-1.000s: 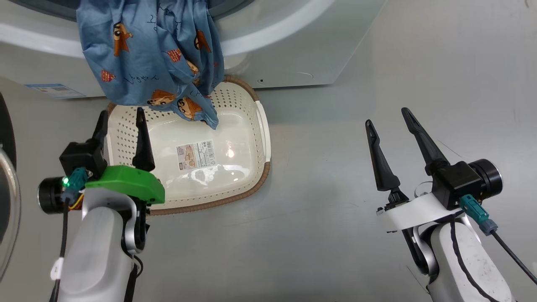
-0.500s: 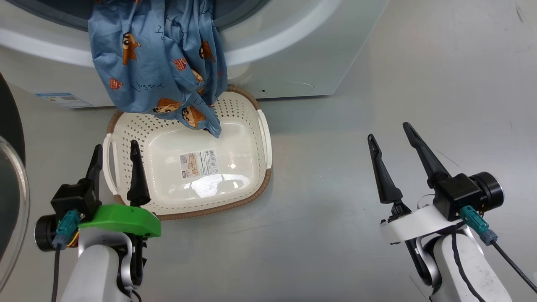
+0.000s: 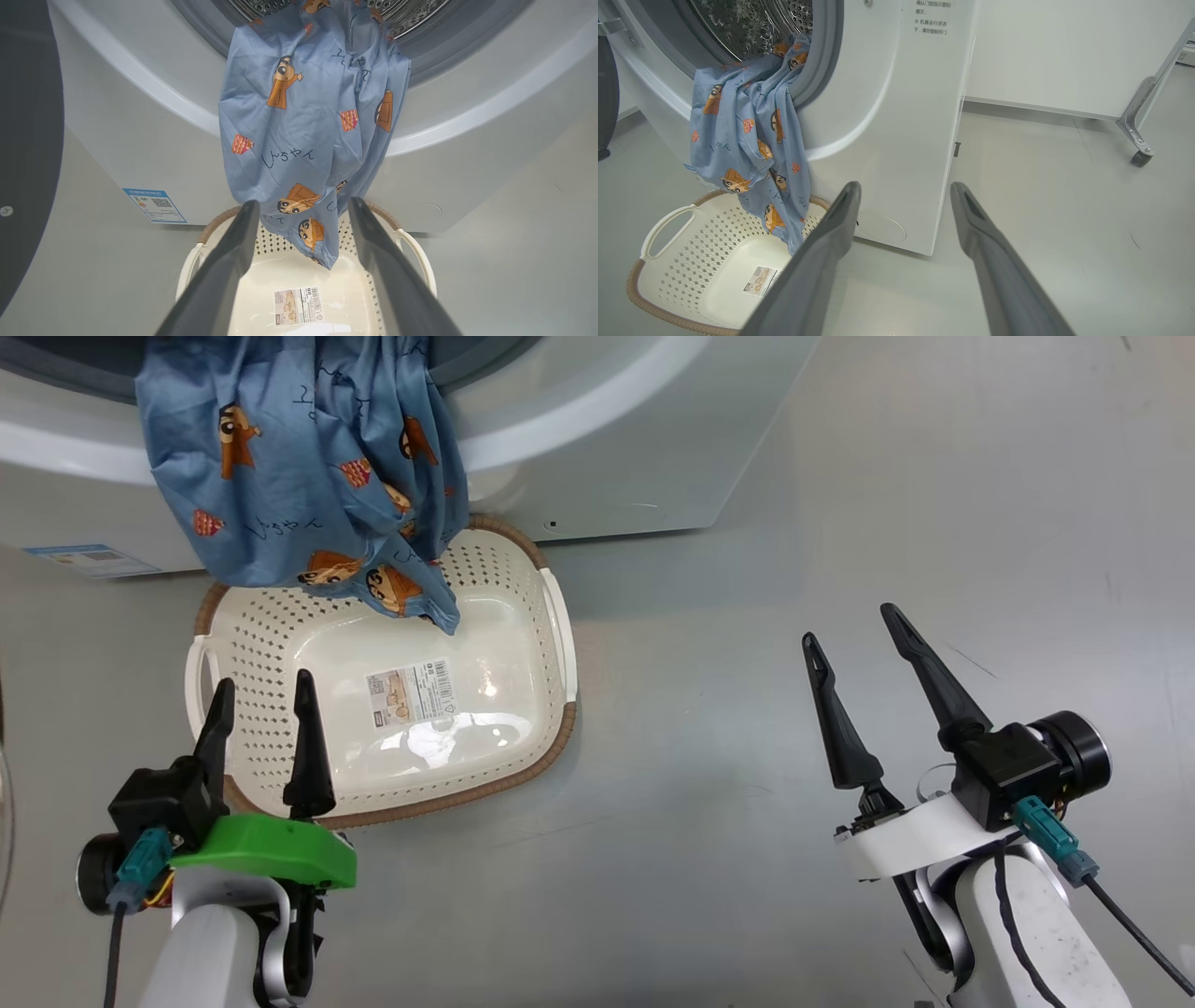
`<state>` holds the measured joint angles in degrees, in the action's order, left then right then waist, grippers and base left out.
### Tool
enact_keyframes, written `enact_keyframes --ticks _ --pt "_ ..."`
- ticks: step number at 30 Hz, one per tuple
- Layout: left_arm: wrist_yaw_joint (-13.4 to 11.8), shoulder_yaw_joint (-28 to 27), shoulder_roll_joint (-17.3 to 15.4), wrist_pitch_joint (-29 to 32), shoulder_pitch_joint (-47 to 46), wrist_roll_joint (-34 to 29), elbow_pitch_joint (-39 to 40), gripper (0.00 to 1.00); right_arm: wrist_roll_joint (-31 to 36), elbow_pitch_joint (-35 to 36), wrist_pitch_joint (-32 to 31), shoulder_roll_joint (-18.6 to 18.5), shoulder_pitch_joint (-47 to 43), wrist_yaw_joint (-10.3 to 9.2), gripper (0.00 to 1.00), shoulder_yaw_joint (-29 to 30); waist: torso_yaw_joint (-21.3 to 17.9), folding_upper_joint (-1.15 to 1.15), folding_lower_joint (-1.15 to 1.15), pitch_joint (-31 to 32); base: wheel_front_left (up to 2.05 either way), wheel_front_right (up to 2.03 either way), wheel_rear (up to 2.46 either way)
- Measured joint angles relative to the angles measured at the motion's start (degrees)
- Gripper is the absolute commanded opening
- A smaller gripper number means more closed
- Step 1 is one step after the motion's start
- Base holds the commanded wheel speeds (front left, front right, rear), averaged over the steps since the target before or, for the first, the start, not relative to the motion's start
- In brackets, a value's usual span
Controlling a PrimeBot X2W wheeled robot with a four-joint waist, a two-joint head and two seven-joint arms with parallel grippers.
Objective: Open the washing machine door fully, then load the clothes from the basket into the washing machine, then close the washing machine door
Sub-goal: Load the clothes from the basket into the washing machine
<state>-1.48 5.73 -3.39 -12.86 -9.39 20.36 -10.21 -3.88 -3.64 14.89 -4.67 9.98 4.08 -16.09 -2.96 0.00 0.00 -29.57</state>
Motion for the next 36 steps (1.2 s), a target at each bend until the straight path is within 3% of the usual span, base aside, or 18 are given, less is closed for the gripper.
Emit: enact_keyframes --ticks 15,25,36 --pt "3.0 -0.9 -3.3 2.9 -10.7 1.0 -6.0 1.0 0.5 1.7 0.0 0.9 0.7 0.53 1.0 -1.2 -4.6 0.0 0.0 -5.9 0.0 0.0 0.0" --pt "4.0 -4.0 -6.6 5.1 -20.0 3.5 -13.4 1.0 1.0 3.0 0.0 1.1 2.8 0.57 1.0 -1.8 -7.8 0.0 0.0 -11.8 0.0 0.0 0.0" --pt "4.1 -5.7 -7.9 5.2 -27.7 3.8 -20.5 1.0 1.5 3.2 0.0 1.2 4.0 0.57 1.0 -2.7 -10.3 0.0 0.0 -16.0 0.0 0.0 0.0"
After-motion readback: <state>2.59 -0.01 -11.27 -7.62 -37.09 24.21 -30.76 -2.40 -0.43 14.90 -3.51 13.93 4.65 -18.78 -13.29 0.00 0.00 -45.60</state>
